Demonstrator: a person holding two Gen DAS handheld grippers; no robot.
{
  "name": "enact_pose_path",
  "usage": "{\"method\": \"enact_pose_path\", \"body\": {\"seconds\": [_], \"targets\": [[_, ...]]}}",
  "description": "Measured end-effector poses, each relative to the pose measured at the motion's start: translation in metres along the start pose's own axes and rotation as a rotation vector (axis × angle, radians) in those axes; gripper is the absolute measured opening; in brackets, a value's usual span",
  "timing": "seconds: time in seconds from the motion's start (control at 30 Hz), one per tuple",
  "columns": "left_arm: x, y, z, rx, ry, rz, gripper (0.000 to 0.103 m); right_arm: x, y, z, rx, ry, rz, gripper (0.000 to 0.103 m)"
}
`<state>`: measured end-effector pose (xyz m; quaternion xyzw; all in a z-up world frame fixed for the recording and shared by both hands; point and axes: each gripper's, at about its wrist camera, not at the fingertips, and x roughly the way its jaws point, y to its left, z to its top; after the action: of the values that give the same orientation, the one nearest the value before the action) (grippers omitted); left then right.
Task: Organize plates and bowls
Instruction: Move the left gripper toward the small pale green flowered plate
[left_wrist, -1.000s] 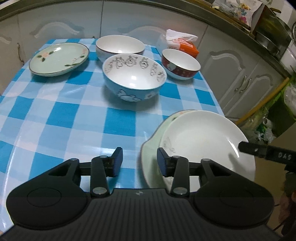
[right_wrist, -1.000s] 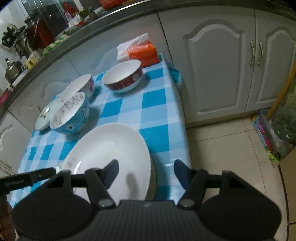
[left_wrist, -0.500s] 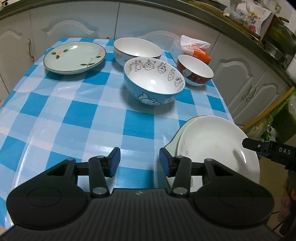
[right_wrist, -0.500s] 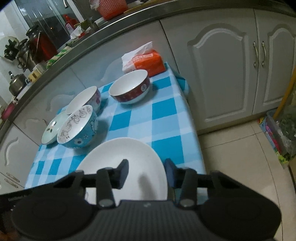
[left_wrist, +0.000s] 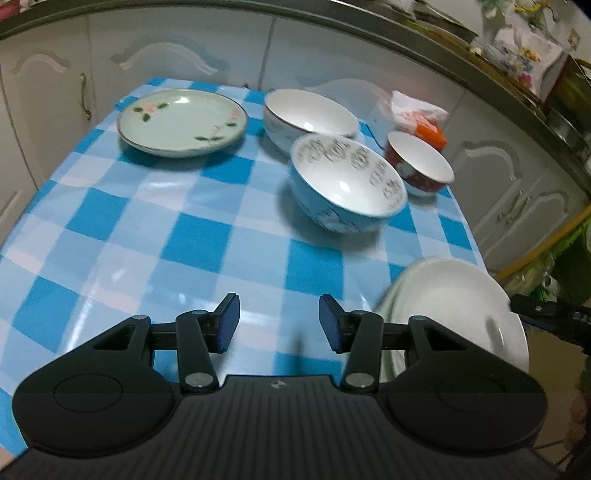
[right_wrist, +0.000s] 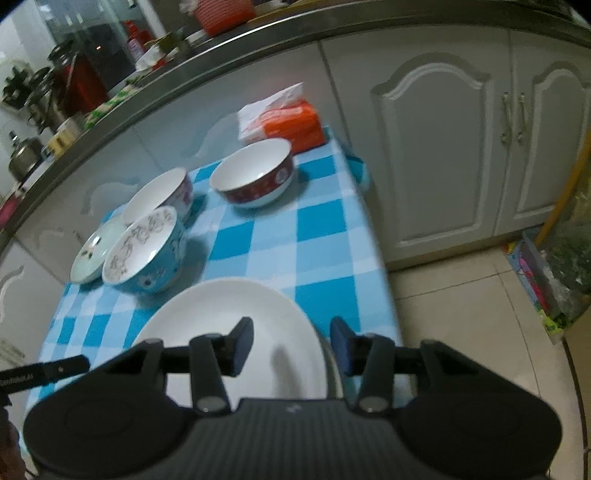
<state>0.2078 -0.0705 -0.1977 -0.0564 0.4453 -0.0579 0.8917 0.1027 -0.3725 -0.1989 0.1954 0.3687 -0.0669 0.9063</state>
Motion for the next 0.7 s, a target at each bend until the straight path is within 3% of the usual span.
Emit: {"method": "enact_pose_path", "body": {"seconds": [0.07, 0.17, 0.33, 0.7], "targets": [[-0.002, 0.009, 0.008, -0.02, -0.015, 0.011, 0.06, -0.004, 0.002, 0.006, 0.011, -0.01, -0.008, 0.053], [-0.004, 0.02, 0.022, -0.031, -0.043, 0.037, 0.072, -0.007, 0.012, 0.017, 0.004, -0.017, 0.003, 0.063], [-0.007, 0.043, 0.047, -0.05, -0.094, 0.064, 0.086, -0.006, 0.046, 0.036, -0.016, -0.024, 0.081, 0.071], [0.013, 0.106, 0.108, -0.051, -0.164, 0.138, 0.095, 0.046, 0.158, 0.064, -0.032, -0.007, 0.332, 0.072]]}}
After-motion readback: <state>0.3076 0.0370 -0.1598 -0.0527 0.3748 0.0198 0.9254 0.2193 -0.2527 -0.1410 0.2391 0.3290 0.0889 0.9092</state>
